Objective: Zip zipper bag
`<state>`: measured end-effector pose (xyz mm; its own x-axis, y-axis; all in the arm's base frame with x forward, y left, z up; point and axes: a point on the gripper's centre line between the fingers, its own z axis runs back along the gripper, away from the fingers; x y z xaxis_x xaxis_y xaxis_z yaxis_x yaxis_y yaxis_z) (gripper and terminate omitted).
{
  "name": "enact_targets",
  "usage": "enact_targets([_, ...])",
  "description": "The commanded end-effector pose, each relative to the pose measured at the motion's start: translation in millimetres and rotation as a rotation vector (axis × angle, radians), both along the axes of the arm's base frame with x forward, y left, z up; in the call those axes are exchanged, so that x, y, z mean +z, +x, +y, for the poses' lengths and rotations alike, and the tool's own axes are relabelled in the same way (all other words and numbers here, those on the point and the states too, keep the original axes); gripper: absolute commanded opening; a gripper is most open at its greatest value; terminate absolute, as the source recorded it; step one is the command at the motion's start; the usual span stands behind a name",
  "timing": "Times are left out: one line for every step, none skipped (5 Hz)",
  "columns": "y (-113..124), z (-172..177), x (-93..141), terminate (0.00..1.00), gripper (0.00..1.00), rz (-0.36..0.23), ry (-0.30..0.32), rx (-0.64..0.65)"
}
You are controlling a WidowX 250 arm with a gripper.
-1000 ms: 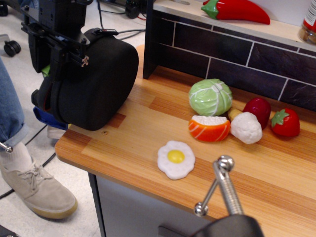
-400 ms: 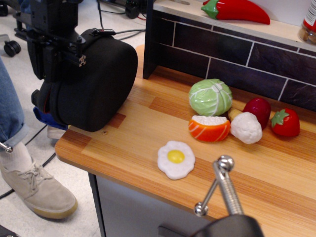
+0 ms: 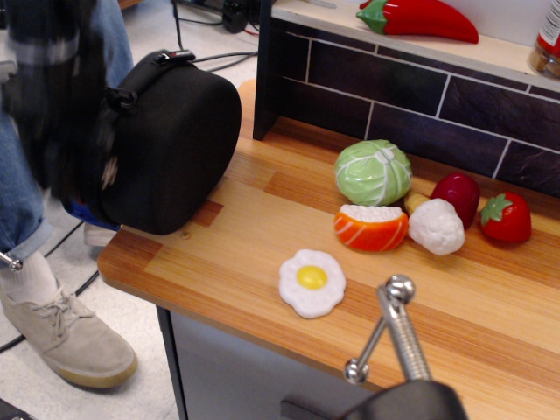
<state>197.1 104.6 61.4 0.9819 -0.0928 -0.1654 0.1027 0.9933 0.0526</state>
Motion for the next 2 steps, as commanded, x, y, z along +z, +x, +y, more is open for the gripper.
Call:
enact_targets([-25, 19, -6, 0.0, 0.0, 0.169, 0.029, 0.065])
enact_targets([-15, 16, -28, 1.0, 0.0, 0.11, 0.003, 0.072])
